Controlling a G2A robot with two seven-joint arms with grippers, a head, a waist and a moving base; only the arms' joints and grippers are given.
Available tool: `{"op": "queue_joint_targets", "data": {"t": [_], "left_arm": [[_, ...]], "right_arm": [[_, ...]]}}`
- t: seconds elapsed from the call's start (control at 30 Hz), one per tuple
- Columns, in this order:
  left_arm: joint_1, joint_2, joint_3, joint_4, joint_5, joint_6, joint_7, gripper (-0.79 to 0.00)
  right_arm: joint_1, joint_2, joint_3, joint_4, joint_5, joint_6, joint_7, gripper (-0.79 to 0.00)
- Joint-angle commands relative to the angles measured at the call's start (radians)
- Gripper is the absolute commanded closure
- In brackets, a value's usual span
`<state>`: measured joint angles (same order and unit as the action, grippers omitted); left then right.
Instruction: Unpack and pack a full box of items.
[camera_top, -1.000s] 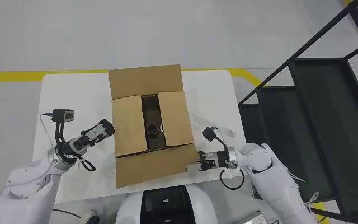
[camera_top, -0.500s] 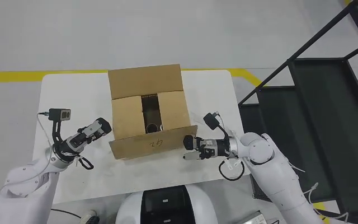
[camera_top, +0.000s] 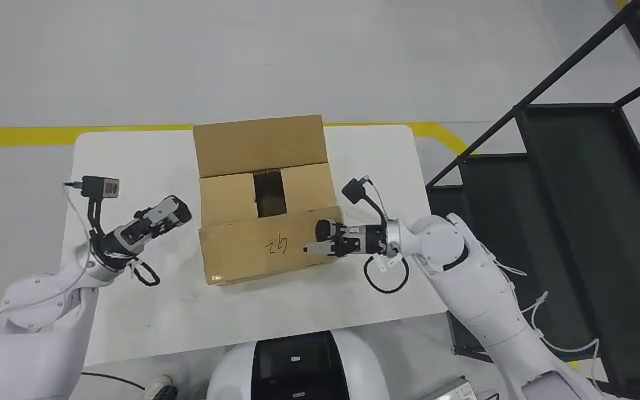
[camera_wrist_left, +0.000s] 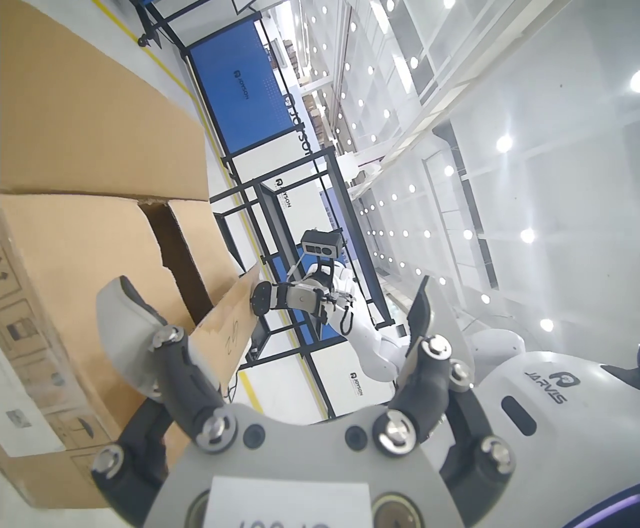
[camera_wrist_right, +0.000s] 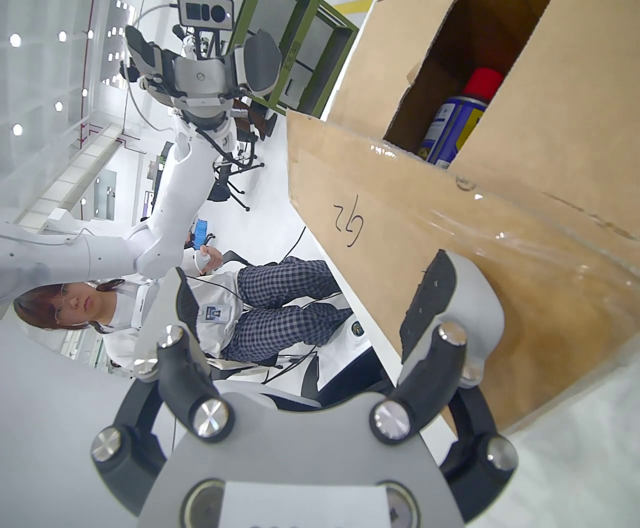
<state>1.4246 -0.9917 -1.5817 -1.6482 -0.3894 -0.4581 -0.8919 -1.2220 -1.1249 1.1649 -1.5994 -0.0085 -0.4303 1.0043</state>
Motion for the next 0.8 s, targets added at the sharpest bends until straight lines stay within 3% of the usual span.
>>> {"op": "queue_joint_targets", "data": {"t": [0.0,0.23,0.77], "left_arm": [[-0.047,0.000,0.010,0.037,0.010,0.002,-0.005,-0.785],[-0.204,0.002,0.052,0.178,0.022,0.047,-0.095,-0.785],[-0.210,0.002,0.051,0.192,0.043,0.057,-0.073,-0.785]], "right_arm": [[0.013,-0.002,-0.014,0.004,-0.008,0.020,-0.004,-0.785],[0.047,-0.007,-0.056,0.024,0.000,0.047,-0.010,-0.785],[0.047,-0.007,-0.056,0.024,0.000,0.047,-0.010,-0.785]]}}
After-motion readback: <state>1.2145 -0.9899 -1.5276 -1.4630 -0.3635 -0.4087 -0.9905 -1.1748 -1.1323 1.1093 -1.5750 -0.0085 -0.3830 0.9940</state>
